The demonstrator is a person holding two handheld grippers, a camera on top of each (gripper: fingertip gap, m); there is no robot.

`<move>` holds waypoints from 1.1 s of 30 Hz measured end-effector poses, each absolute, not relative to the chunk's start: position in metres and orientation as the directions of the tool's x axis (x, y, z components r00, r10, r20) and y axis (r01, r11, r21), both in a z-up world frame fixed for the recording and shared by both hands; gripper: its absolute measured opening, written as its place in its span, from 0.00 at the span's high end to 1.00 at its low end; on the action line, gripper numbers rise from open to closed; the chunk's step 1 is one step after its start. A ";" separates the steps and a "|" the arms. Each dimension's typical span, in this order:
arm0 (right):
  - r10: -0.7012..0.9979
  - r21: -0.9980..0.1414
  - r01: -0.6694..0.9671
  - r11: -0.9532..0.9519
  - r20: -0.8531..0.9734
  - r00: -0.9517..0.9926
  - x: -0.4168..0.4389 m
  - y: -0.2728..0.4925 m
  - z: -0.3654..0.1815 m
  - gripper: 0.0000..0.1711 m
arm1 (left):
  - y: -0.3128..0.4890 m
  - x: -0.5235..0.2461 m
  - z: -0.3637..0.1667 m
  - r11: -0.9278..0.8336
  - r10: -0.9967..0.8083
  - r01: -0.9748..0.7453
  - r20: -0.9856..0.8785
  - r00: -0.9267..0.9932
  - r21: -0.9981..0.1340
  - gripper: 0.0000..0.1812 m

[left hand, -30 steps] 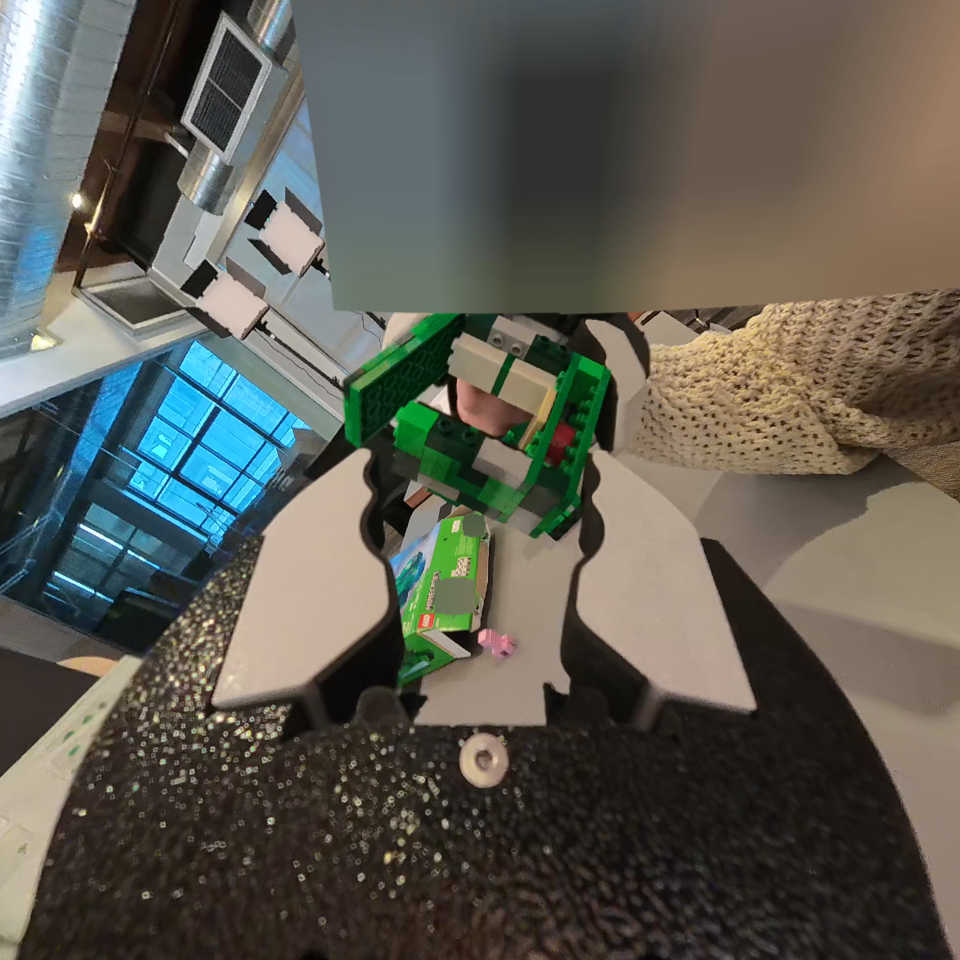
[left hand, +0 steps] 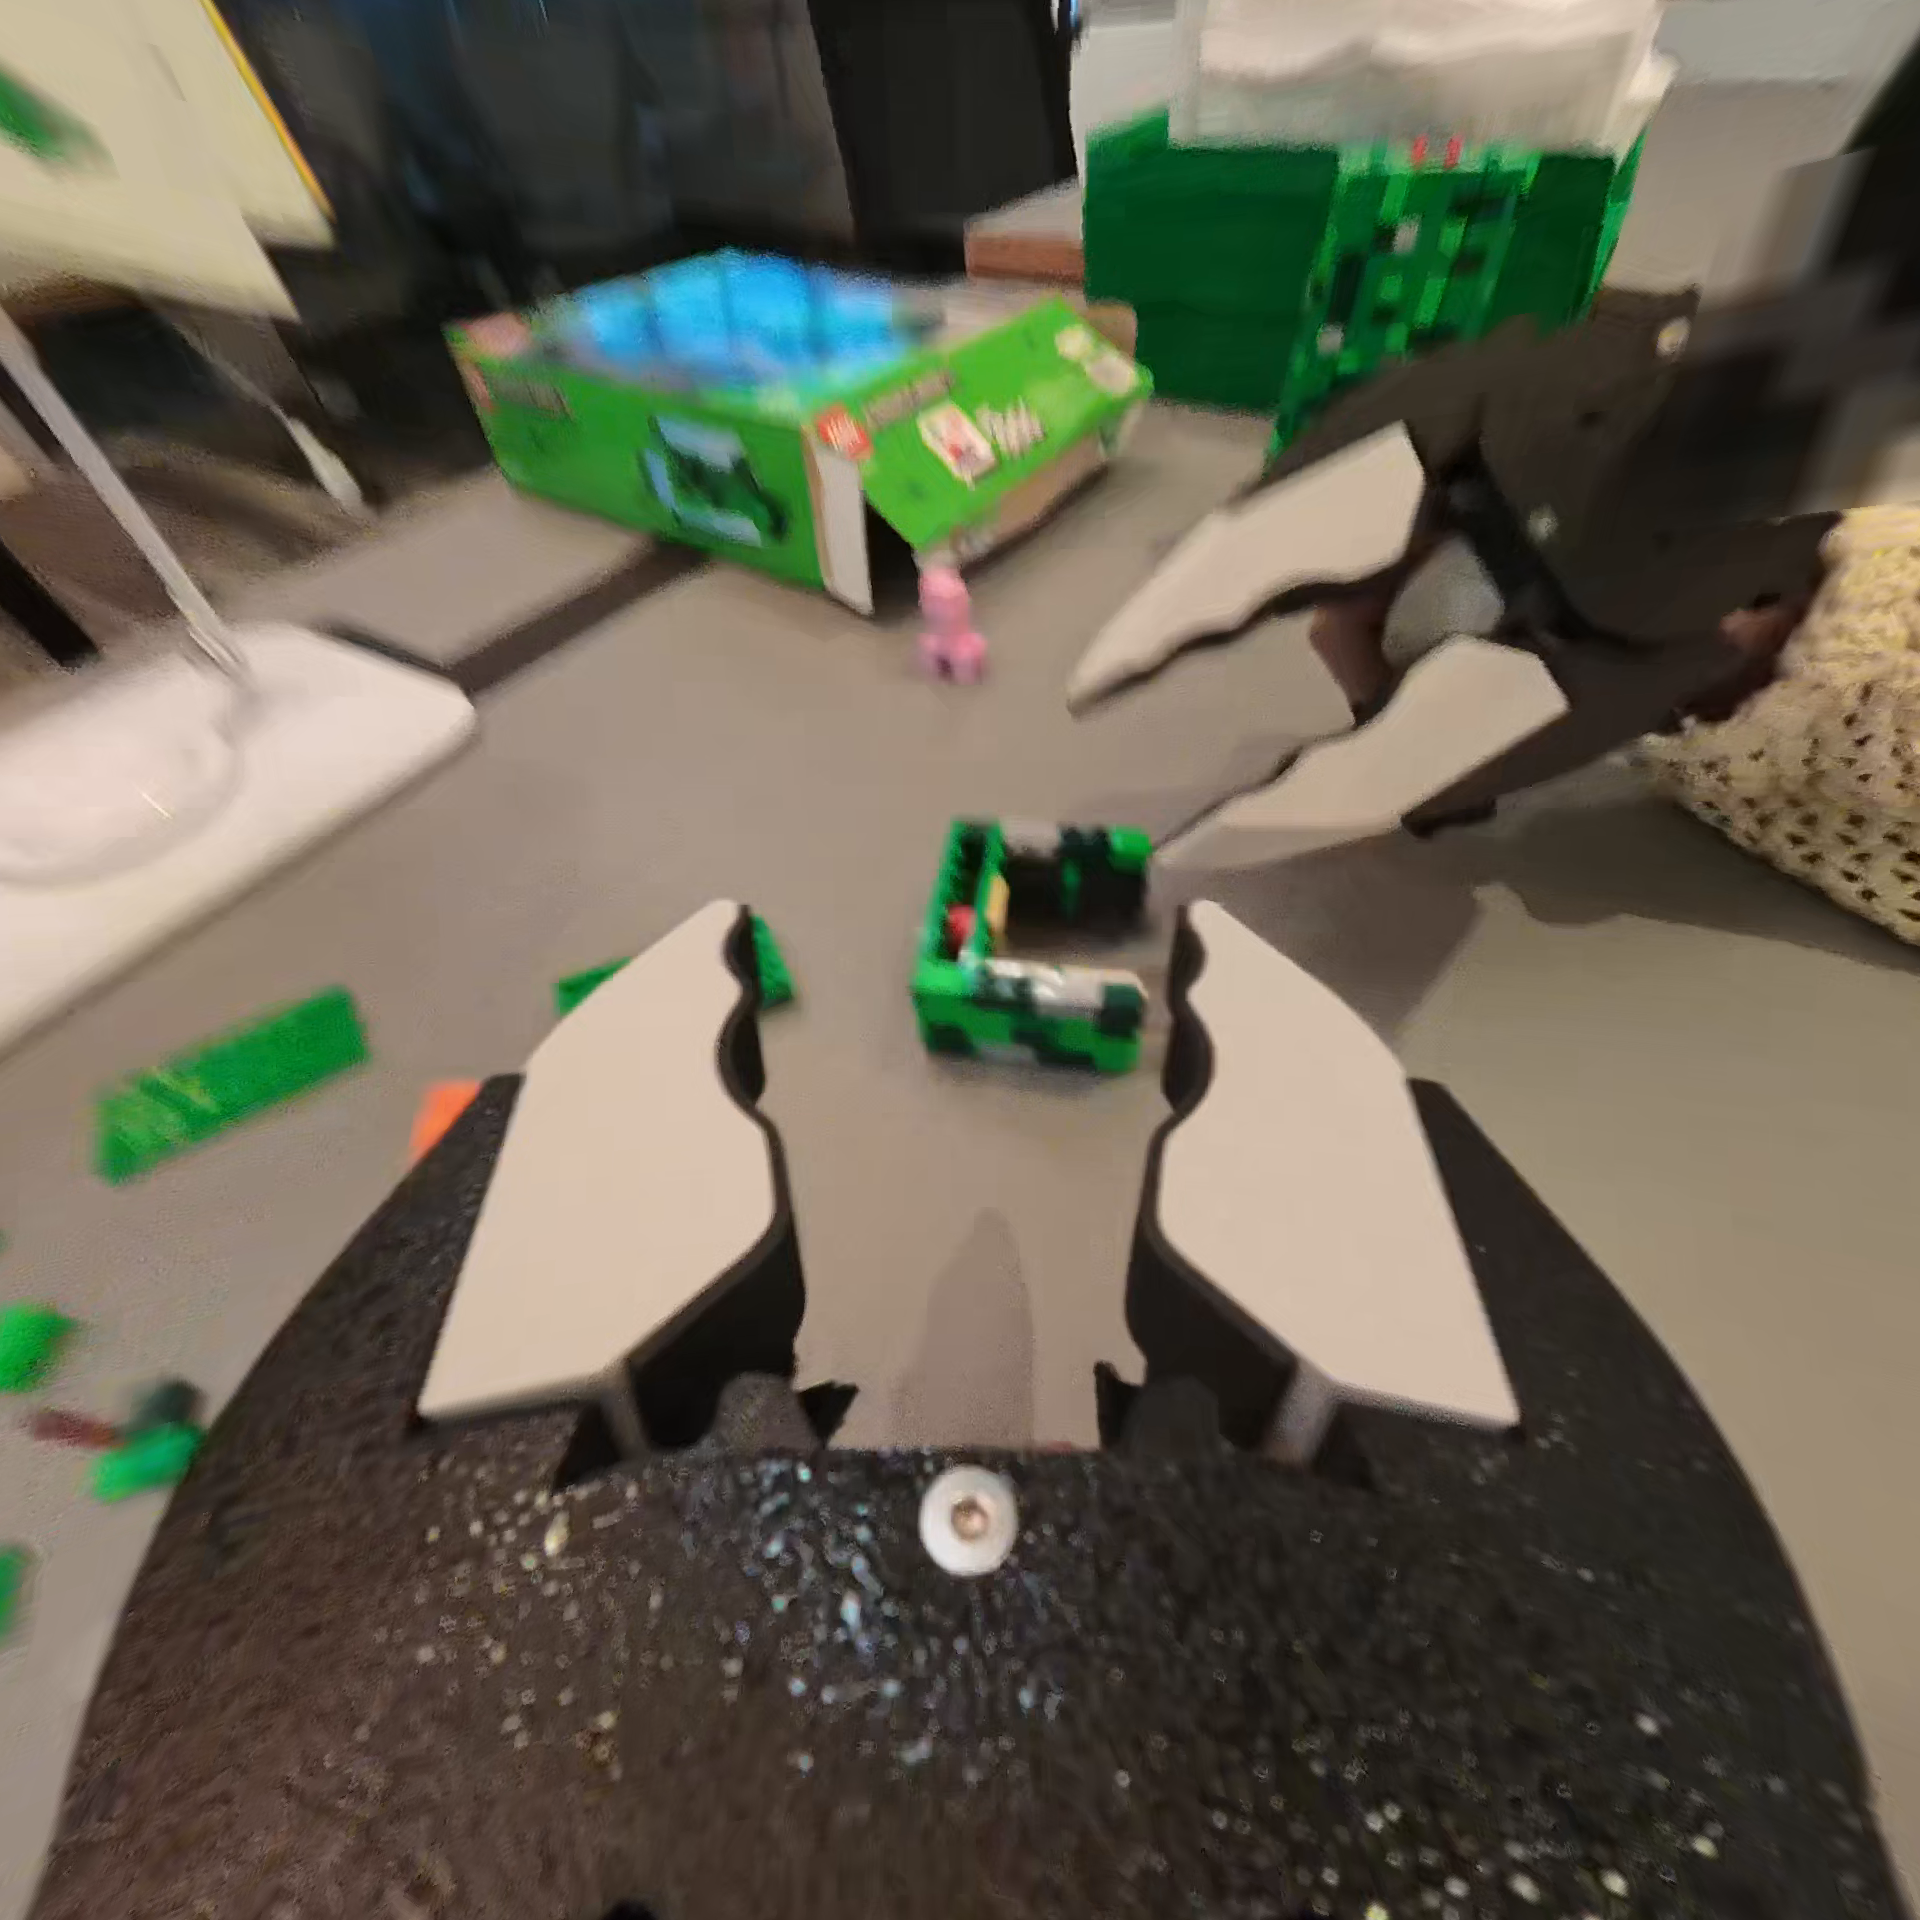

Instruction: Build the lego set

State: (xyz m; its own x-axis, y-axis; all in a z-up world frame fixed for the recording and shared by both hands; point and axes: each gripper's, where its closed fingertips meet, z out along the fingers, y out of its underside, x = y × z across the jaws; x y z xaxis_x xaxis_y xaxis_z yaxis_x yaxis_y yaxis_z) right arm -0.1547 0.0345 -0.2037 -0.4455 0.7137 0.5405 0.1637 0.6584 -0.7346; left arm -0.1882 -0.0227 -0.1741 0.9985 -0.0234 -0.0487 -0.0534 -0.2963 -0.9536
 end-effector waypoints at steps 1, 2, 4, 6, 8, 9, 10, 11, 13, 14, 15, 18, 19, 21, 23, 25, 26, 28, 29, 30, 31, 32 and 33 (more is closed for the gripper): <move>0.761 -0.761 0.216 0.612 0.492 -0.423 -0.153 0.038 -0.206 0.71 | -0.024 -0.181 -0.189 -0.351 -0.007 -0.011 -0.009 1.000 -0.936 0.53; 0.797 -0.791 0.244 0.562 0.439 -0.414 -0.150 0.037 -0.208 0.65 | -0.026 -0.176 -0.203 -0.407 0.020 0.016 0.009 1.000 -0.913 0.47; 0.848 -0.843 0.275 0.462 0.329 -0.416 -0.145 0.030 -0.209 0.54 | -0.027 -0.167 -0.221 -0.460 0.061 0.036 0.009 0.998 -0.887 0.36; 0.881 -0.865 0.300 0.402 0.275 -0.385 -0.140 0.028 -0.207 0.44 | -0.027 -0.159 -0.230 -0.477 0.104 0.070 0.022 0.994 -0.876 0.21; 0.909 -0.887 0.316 0.336 0.218 -0.354 -0.133 0.027 -0.203 0.37 | -0.027 -0.151 -0.237 -0.508 0.146 0.101 0.031 0.989 -0.856 0.19; 0.925 -0.890 0.346 0.297 0.179 -0.334 -0.128 0.028 -0.204 0.34 | -0.028 -0.149 -0.241 -0.526 0.169 0.100 0.012 0.986 -0.845 0.19; 0.943 -0.882 0.391 0.264 0.151 -0.296 -0.124 0.033 -0.209 0.32 | -0.029 -0.145 -0.247 -0.548 0.179 0.088 -0.013 0.984 -0.832 0.19; 0.956 -0.864 0.442 0.241 0.132 -0.262 -0.118 0.039 -0.215 0.27 | -0.029 -0.141 -0.253 -0.579 0.178 0.073 -0.039 0.983 -0.812 0.19; 0.973 -0.809 0.554 0.196 0.090 -0.212 -0.104 0.048 -0.235 0.22 | -0.030 -0.134 -0.263 -0.639 0.162 0.020 -0.109 0.981 -0.769 0.19; 0.977 -0.786 0.592 0.179 0.073 -0.198 -0.099 0.050 -0.244 0.19 | -0.030 -0.129 -0.266 -0.657 0.151 0.000 -0.131 0.980 -0.754 0.19; 0.981 -0.765 0.623 0.163 0.059 -0.185 -0.094 0.051 -0.254 0.17 | -0.029 -0.125 -0.267 -0.664 0.149 0.003 -0.128 0.980 -0.748 0.19; 0.986 -0.681 0.721 0.131 0.013 -0.167 -0.080 0.054 -0.278 0.16 | -0.029 -0.111 -0.272 -0.678 0.144 0.069 -0.040 0.989 -0.731 0.30; 0.989 -0.686 0.717 0.122 0.020 -0.149 -0.081 0.057 -0.277 0.16 | -0.029 -0.110 -0.274 -0.682 0.154 0.094 -0.017 0.988 -0.725 0.31; 0.994 -0.689 0.718 0.097 0.027 -0.108 -0.081 0.063 -0.277 0.16 | -0.030 -0.112 -0.274 -0.680 0.180 0.120 -0.005 0.984 -0.723 0.33; 0.999 -0.691 0.721 0.046 0.030 -0.035 -0.081 0.072 -0.276 0.16 | -0.030 -0.113 -0.271 -0.664 0.198 0.115 -0.025 0.980 -0.739 0.41; 0.996 -0.691 0.722 -0.041 0.028 0.082 -0.081 0.086 -0.277 0.16 | -0.033 -0.125 -0.268 -0.652 0.293 0.122 -0.100 0.951 -0.748 0.25; 0.993 -0.692 0.719 -0.066 0.025 0.116 -0.081 0.089 -0.277 0.17 | -0.036 -0.133 -0.266 -0.645 0.353 0.126 -0.148 0.924 -0.754 0.19; 0.993 -0.700 0.712 -0.060 0.031 0.115 -0.081 0.088 -0.275 0.17 | -0.038 -0.135 -0.264 -0.639 0.384 0.131 -0.168 0.908 -0.758 0.19; 0.995 -0.705 0.708 -0.043 0.037 0.098 -0.082 0.086 -0.275 0.17 | -0.038 -0.135 -0.265 -0.639 0.391 0.139 -0.163 0.906 -0.757 0.19; 0.995 -0.709 0.704 -0.028 0.045 0.085 -0.082 0.084 -0.274 0.17 | -0.039 -0.135 -0.266 -0.639 0.394 0.150 -0.155 0.906 -0.754 0.19; 0.995 -0.717 0.697 -0.013 0.058 0.079 -0.082 0.084 -0.272 0.17 | -0.039 -0.135 -0.266 -0.640 0.396 0.156 -0.149 0.906 -0.752 0.19; 0.994 -0.728 0.686 0.004 0.077 0.076 -0.082 0.083 -0.270 0.17 | -0.039 -0.135 -0.265 -0.639 0.394 0.148 -0.156 0.906 -0.755 0.19; 0.993 -0.737 0.675 0.024 0.093 0.067 -0.082 0.082 -0.267 0.18 | -0.037 -0.133 -0.264 -0.637 0.380 0.123 -0.171 0.909 -0.761 0.23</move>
